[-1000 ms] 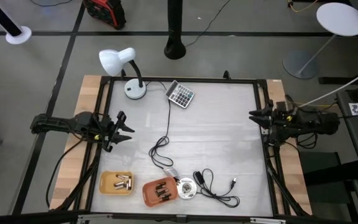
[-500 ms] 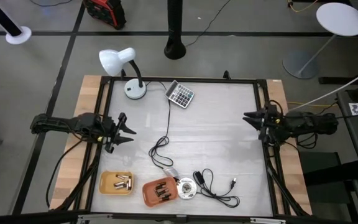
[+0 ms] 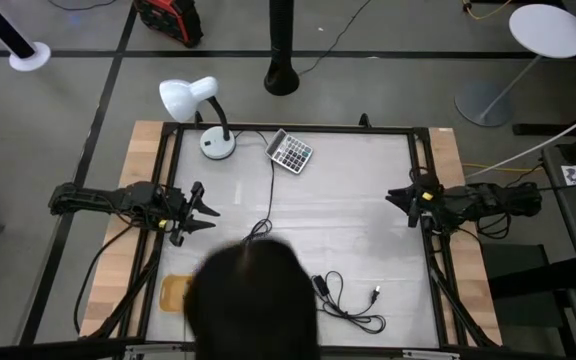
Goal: Sort batteries
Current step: Return to Home Position
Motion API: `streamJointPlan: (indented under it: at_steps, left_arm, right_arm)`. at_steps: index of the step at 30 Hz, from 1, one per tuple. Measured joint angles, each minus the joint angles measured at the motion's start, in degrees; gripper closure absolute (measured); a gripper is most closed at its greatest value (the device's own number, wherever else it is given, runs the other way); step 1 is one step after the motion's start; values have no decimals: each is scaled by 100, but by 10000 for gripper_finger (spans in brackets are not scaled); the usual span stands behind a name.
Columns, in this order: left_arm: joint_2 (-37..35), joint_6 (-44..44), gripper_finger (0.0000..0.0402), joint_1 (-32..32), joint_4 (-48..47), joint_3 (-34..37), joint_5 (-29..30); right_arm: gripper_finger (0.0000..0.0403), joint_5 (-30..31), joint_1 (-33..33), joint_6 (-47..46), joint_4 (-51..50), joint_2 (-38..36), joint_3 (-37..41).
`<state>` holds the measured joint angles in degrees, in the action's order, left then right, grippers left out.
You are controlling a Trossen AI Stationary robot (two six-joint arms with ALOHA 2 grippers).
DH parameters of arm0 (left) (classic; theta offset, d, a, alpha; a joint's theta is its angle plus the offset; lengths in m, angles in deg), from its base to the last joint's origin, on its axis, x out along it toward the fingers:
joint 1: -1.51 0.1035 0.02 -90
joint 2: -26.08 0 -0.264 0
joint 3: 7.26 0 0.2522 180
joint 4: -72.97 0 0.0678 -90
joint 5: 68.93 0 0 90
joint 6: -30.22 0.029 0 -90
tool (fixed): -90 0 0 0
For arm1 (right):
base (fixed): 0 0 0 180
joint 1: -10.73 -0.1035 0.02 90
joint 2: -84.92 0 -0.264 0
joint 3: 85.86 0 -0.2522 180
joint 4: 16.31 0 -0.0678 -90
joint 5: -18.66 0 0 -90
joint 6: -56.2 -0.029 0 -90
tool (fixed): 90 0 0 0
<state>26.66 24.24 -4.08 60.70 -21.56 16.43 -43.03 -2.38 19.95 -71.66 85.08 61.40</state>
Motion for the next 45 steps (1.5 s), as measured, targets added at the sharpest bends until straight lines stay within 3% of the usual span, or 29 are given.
streamJointPlan:
  at_steps: [9, 22, 28, 31, 35, 42, 45]
  left_arm:
    - [0, 0, 272, 0, -7, 0, 2]
    - [-2, 0, 272, 0, -13, 0, 1]
    - [-2, 0, 272, 0, -15, 0, 2]
    - [-2, -1, 272, 0, -15, 0, 1]
    - [-2, -2, 272, 0, -15, 0, 0]
    - [-7, 0, 272, 0, -17, 0, 0]
    - [-7, -2, 272, 0, -17, 0, 0]
  right_arm:
    - [288, 718, 0, -127, -79, 0, 0]
    - [288, 808, 0, -36, -49, 0, -2]
    - [288, 1698, 0, 1076, 357, 0, -4]
    - [288, 1813, 1, 1858, 692, 0, -7]
    - [288, 1398, 0, 2399, 976, 0, -7]
    - [288, -345, 0, 3071, 1560, 2, 5]
    - [288, -540, 1, 3086, 2246, 0, 332]
